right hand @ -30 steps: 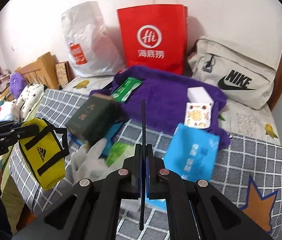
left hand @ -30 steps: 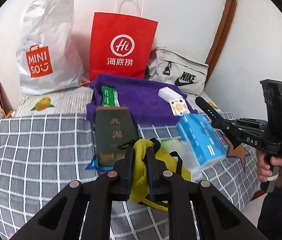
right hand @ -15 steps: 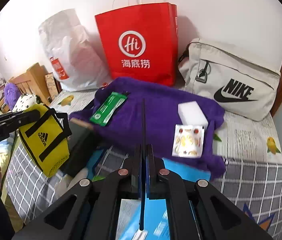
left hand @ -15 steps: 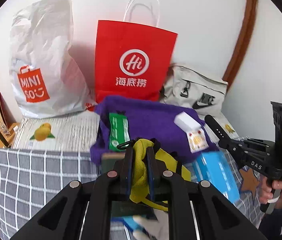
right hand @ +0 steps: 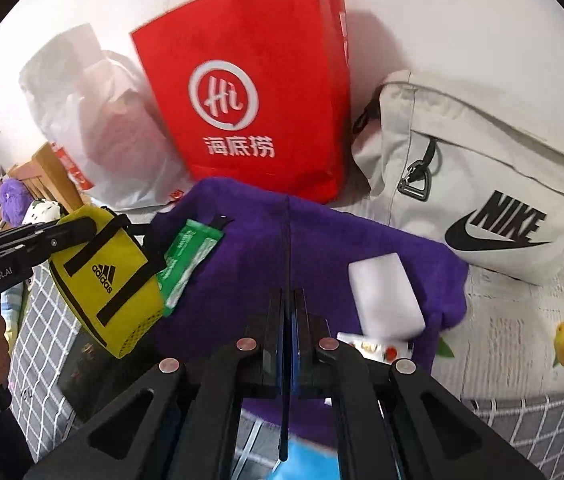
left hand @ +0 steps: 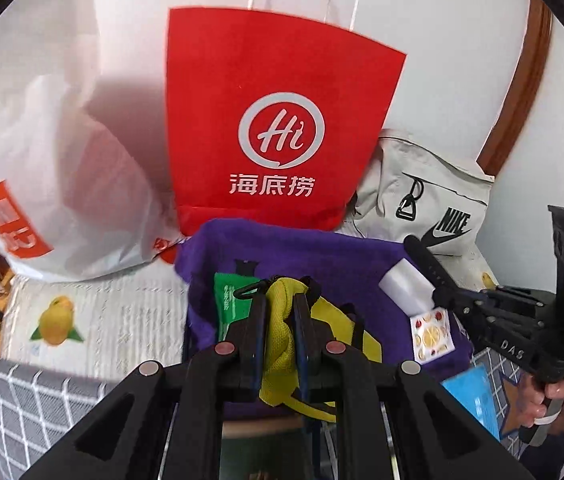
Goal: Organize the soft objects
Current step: 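Carry the yellow bag onto the purple towel with the left tool while the right tool carries the black band, then lower the yellow bag onto the towel and open the left tool while the right tool releases the band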
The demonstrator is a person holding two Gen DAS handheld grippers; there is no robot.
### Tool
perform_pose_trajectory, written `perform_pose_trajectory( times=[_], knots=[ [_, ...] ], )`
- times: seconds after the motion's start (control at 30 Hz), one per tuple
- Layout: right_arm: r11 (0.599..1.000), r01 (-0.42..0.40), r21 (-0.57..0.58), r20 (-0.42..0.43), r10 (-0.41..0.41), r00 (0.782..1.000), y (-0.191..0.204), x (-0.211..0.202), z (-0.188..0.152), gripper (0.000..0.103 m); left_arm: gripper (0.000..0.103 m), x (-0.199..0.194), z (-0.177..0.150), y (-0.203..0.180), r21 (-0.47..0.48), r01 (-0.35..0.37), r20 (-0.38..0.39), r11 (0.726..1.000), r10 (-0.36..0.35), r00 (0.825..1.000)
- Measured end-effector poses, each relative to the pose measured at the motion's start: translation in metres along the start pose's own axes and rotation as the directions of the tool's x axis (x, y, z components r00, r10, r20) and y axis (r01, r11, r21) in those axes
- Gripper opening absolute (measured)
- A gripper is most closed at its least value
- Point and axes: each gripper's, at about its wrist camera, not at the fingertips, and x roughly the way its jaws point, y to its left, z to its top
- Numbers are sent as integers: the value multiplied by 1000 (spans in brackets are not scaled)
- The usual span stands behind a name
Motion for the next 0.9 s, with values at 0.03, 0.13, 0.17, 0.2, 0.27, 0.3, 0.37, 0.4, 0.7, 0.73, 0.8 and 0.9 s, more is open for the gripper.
perform_pose_trajectory(
  times=[0.03,0.13,0.17,0.2,0.27,0.3,0.37,0.4,0.7,0.73,0.8,0.9],
  knots=[
    [1000,-2,4,-14,2,1000,-3,8,3,3,13,7,2,0,-3,4,-10,1000,-4,1000],
    [1000,10,-1,-49,-10,999,-9,25,4,3,13,26,7,4,-24,26,-38,999,-27,999],
    [1000,8,-6,-61,-8,998,-11,31,3,3,13,32,8,6,-29,30,-44,999,-31,999],
    [1000,5,0,-72,-5,997,-14,37,2,3,13,37,9,7,-34,31,-51,999,-32,998],
    [1000,5,24,-93,-2,996,-20,47,1,3,13,47,9,10,-48,32,-66,998,-35,997],
    [1000,5,27,-102,-2,995,-22,52,0,3,13,52,8,12,-52,35,-78,998,-39,996],
    [1000,8,13,-133,-6,991,-23,60,-2,3,13,59,7,12,-47,36,-104,998,-41,994],
    [1000,9,16,-137,-7,991,-24,63,-2,3,13,60,7,13,-46,33,-103,998,-37,994],
    [1000,1,11,-227,1,974,-27,89,-12,3,13,76,1,14,-48,-12,-145,999,5,989],
    [1000,10,2,-233,-9,972,-25,90,-13,3,13,79,0,13,-43,-14,-151,999,7,988],
    [1000,19,-10,-240,-21,971,-24,91,-14,3,13,84,-2,13,-44,-18,-162,999,10,987],
    [1000,15,-16,-238,-18,971,-24,91,-14,5,13,90,-4,12,-37,-34,-183,999,27,983]
  ],
)
